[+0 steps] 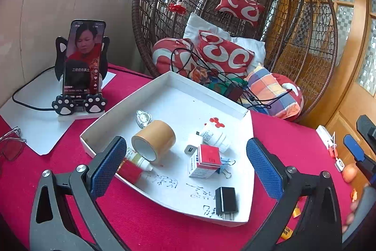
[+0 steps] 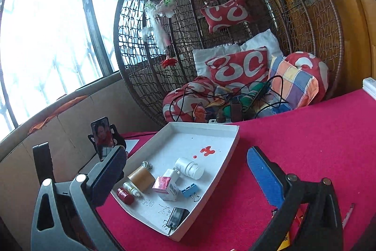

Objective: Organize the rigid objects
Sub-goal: 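Withdraw both tools from the tray toward the yellow lighters, then grasp the large yellow lighter with the left tool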

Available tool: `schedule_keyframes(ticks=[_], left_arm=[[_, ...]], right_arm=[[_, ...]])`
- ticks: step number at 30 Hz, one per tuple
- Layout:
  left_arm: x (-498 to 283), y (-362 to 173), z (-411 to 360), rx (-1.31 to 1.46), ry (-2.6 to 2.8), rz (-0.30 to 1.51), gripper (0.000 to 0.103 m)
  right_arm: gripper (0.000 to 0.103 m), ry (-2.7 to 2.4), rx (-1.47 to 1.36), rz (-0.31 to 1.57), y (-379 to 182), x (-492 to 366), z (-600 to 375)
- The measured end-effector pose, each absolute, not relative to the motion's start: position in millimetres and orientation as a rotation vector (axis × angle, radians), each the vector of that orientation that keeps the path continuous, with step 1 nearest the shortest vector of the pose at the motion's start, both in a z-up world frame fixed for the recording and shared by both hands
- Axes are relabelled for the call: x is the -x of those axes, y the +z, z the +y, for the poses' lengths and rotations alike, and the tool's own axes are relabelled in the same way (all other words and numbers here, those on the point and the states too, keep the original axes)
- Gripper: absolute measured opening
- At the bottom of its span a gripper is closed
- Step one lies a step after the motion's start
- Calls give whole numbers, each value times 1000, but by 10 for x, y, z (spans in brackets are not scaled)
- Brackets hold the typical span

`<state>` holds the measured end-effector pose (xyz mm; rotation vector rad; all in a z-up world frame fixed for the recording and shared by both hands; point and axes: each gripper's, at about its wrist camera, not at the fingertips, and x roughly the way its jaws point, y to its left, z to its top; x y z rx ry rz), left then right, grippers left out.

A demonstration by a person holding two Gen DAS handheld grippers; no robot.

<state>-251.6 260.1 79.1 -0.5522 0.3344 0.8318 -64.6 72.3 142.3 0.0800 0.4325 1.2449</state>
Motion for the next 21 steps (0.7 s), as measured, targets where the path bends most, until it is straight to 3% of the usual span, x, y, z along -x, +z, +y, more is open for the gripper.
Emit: schedule_keyframes(ticks=[8, 21], left_arm=[[1923, 732, 1982, 432, 596, 444, 103], [967, 85, 967, 203, 234, 821, 103]], right_arm=[[103, 1116, -223, 331, 1421, 96, -84], [103, 1019, -34, 631, 775, -277, -302]])
